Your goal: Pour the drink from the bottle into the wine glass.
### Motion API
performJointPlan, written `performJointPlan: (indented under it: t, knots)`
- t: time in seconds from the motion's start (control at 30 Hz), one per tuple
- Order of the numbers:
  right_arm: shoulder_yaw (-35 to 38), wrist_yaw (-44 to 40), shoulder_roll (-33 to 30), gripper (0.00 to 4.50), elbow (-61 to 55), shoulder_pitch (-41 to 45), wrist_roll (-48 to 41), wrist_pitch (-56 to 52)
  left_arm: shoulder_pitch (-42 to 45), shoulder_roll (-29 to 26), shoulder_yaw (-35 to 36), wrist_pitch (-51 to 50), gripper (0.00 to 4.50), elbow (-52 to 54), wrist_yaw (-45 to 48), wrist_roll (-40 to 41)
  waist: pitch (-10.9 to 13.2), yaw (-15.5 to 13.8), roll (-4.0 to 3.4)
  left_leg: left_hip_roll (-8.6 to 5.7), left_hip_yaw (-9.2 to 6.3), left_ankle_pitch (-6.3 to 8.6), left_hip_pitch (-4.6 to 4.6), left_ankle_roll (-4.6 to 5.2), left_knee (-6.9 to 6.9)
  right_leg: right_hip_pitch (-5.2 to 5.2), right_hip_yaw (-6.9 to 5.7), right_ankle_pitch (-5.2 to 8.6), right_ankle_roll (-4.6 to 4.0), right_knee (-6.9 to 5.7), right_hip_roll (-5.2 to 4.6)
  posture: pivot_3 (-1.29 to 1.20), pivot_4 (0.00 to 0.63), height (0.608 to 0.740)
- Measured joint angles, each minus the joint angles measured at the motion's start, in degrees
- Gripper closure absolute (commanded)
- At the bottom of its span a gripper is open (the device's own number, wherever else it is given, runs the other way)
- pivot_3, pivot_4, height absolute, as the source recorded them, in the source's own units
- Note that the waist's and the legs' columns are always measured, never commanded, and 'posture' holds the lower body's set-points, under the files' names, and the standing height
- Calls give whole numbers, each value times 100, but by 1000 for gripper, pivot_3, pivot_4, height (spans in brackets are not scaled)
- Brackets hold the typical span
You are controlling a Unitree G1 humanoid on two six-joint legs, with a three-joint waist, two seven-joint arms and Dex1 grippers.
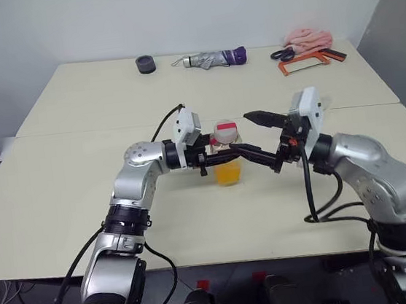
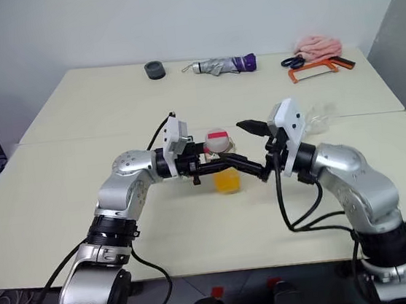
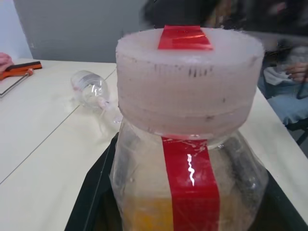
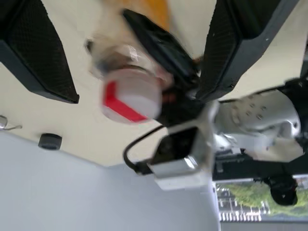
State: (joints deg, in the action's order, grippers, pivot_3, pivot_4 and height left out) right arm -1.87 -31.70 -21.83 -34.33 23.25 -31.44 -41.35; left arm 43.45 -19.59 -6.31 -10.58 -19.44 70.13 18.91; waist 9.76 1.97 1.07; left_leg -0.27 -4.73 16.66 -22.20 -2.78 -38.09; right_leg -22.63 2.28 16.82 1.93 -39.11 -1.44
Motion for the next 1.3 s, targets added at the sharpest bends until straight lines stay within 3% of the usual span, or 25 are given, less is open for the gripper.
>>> performJointPlan:
  t: [0.23,0.57,0.7,0.83,1.1,1.3]
  knots:
    - [-784,1566,680,303,-233,76,1035,-187,193,145,-23,321,2686,-427,-76,-139,0,-4,0,-12,4,-1,3,1,-7,-1,0,-1,1,-8,13,0,150,740]
    - [-892,2026,1002,303,0,197,1628,-48,251,208,-50,609,2686,-694,-58,-242,0,-1,0,-11,9,-1,3,1,-2,-4,4,-1,1,-4,12,0,150,740]
    - [-890,1993,997,1174,77,196,1627,-57,250,207,-50,638,2686,-711,-56,-250,0,1,0,-12,10,0,3,2,-2,-4,4,-1,1,-4,12,0,150,740]
    - [-956,1845,961,2595,79,195,1607,-79,249,207,-59,641,2687,-714,-57,-292,0,4,0,-12,10,0,3,3,-2,-4,4,-1,1,-4,13,0,150,740]
    - [-941,1298,663,2675,213,288,1462,-11,231,179,-56,618,2689,-717,82,-321,0,5,0,-14,12,1,3,4,-2,-3,4,-1,1,-3,13,0,150,740]
    - [-589,-1060,-273,2675,1682,1219,611,592,226,-17,-58,328,2694,-574,593,-168,2,33,-1,-14,13,8,6,17,-2,1,2,-1,1,0,17,0,150,740]
